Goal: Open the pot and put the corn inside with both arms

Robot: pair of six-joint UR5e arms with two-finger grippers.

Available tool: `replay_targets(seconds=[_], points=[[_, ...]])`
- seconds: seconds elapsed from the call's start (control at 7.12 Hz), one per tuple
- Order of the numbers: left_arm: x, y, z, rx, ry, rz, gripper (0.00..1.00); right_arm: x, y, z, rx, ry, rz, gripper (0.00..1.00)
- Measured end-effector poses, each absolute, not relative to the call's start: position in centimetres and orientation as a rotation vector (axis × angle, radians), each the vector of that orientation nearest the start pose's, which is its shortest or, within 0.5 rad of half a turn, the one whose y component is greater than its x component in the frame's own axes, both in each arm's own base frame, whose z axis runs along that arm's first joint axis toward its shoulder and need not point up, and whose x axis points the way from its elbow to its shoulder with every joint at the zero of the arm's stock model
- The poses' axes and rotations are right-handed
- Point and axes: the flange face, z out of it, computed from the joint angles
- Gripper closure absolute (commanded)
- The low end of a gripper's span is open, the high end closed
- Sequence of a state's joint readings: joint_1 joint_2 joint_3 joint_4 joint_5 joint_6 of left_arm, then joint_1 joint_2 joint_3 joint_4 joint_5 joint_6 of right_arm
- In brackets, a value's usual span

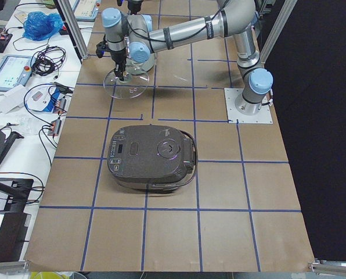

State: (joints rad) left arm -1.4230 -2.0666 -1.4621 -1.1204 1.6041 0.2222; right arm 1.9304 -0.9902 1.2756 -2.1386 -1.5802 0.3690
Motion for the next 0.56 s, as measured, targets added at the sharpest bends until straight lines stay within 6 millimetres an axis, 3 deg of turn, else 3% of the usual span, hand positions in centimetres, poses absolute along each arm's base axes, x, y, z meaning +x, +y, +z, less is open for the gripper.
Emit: replay_targets(seconds=[0.14, 0.28, 0.42, 0.56], points=[[-2.5, -68.3, 27.8, 0.104, 3.094, -0.1, 0.95, 39.2, -64.0, 32.8, 0.016, 3.017, -0.412, 0.7], [-2.4, -68.6, 26.5, 0.102, 3.094, -0.11, 0.44, 39.6, -64.2, 31.5, 0.014, 3.017, -0.412, 0.7], [-2.3, -68.9, 25.6, 0.104, 3.095, -0.11, 0.0, 39.8, -64.4, 30.5, 0.012, 3.02, -0.404, 0.66], [-2.2, -69.0, 25.1, 0.108, 3.095, -0.11, 0.0, 39.8, -64.4, 29.5, 0.009, 3.027, -0.388, 0.27]])
